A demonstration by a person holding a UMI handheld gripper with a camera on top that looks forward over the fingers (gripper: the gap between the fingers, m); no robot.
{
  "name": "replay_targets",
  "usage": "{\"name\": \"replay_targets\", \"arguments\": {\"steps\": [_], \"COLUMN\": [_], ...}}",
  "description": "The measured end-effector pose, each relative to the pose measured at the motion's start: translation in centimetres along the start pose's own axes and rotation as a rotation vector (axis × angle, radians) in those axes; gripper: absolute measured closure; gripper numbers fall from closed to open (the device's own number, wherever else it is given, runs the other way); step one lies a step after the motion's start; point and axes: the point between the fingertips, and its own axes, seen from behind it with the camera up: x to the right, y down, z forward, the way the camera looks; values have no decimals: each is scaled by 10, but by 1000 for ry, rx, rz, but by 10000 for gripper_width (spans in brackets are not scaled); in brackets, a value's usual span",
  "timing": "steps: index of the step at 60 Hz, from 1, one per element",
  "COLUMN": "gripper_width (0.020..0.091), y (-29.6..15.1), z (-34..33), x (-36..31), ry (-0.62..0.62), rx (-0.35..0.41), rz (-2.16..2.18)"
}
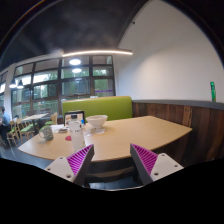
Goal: Pour water
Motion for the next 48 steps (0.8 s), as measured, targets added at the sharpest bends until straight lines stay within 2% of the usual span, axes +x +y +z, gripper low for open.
{"name": "replay_targets", "arguments": {"steps": [15,24,37,48], "gripper_width": [290,293,296,287], "y": [13,25,44,48], "z": [9,28,98,175], "x": [-9,-45,-136,-170], "ry": [-17,-70,-163,-147], "rx": [-27,-67,-135,-160], "rz": [-51,-57,-102,-138]}}
